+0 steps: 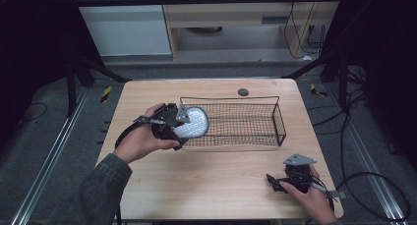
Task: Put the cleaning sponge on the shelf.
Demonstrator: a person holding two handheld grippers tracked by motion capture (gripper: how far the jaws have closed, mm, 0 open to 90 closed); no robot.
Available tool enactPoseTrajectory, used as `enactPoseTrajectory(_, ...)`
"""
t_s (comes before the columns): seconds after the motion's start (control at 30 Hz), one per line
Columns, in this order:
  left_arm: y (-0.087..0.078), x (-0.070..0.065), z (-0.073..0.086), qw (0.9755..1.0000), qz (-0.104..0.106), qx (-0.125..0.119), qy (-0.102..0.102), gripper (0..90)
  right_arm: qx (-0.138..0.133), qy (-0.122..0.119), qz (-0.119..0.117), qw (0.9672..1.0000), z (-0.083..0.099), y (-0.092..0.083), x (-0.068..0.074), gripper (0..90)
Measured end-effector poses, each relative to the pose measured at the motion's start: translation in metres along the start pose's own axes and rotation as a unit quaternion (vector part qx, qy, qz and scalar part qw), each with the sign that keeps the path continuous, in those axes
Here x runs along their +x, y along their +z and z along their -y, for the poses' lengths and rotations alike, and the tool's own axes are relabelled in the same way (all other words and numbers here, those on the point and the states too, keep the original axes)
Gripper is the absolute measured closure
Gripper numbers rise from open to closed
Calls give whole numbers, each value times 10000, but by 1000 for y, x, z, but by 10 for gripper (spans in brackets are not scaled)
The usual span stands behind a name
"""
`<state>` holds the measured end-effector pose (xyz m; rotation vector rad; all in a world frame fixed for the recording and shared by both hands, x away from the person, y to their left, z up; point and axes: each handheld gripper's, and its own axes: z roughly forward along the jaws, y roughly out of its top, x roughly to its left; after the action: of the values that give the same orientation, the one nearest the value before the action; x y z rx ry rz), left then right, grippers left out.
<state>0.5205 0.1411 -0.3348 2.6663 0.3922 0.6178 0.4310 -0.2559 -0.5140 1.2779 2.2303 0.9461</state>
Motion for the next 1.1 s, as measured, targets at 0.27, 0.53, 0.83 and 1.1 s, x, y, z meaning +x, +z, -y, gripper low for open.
enactPoseTrajectory(0.27, 9, 5, -9, 10000, 33, 49, 62, 124, 6, 14, 6, 10000, 0, 0, 0, 3)
enactPoseTrajectory(0.53, 11, 10, -25, 9999, 1, -70, 129, 130, 6, 19, 21, 10000, 0, 0, 0, 3)
enactPoseTrajectory(0.83, 17, 16, -39, 9994, -153, -226, 228, 140, -4, 17, 26, 10000, -1, 1, 0, 3)
enactPoseTrajectory(1.1, 30, 17, -45, 9996, -64, -180, 221, 147, -6, 19, 28, 10000, -1, 1, 0, 3)
